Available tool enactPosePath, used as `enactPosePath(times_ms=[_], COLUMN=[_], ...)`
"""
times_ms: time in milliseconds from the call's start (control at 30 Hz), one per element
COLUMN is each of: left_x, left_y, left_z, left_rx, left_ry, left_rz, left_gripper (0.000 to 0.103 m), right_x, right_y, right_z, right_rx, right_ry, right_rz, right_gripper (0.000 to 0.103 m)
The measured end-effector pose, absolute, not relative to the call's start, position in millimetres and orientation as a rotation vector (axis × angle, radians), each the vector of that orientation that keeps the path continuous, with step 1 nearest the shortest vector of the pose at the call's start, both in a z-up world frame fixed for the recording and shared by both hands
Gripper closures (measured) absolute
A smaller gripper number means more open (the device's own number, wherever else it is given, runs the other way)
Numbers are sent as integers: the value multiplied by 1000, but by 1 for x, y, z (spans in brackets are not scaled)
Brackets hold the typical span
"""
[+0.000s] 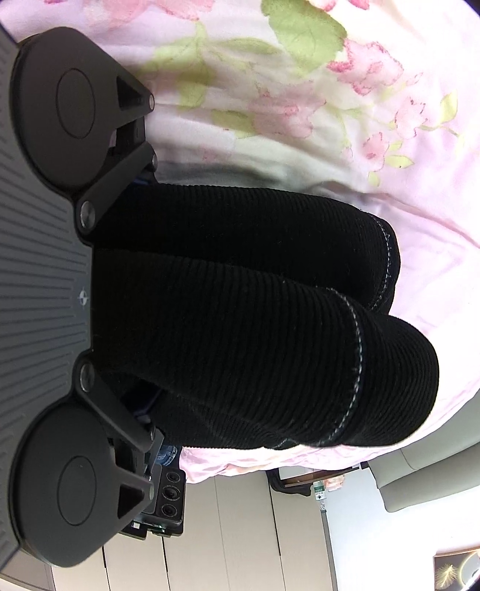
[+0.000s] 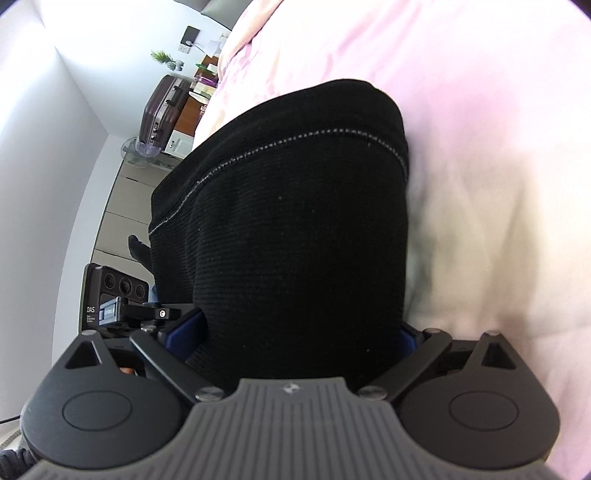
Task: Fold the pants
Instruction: 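Grasp the folded stack with both grippers and lift it together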
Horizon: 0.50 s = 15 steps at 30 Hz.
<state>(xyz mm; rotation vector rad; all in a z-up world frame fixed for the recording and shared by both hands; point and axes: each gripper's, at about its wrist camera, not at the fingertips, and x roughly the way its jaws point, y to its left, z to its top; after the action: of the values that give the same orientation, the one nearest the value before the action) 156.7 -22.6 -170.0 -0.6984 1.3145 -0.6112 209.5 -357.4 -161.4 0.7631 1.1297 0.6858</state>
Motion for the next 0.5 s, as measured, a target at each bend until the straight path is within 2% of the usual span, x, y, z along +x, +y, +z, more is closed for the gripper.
enactPosePath(times_ms=[67,167,267,500], left_x=[148,137,124,115], left_y=[-20,-17,-21,-43], left_z=[-165,-151,-138,-110], left_rx=[-692,-666,-654,-629], left_ry=[1297,1256,1223,1189], left_rz=[-617,-622,-627,-668], left_gripper=[16,27,31,31], right_x=[207,204,198,168], right_y=[-356,-358,-358,-363], right_z=[-161,-155,-142,-95], right_rx=[751,742,712,648], right_ry=[1121,1113,1088,1027], right_rz=[685,682,677,671], right_gripper=[15,22,25,26])
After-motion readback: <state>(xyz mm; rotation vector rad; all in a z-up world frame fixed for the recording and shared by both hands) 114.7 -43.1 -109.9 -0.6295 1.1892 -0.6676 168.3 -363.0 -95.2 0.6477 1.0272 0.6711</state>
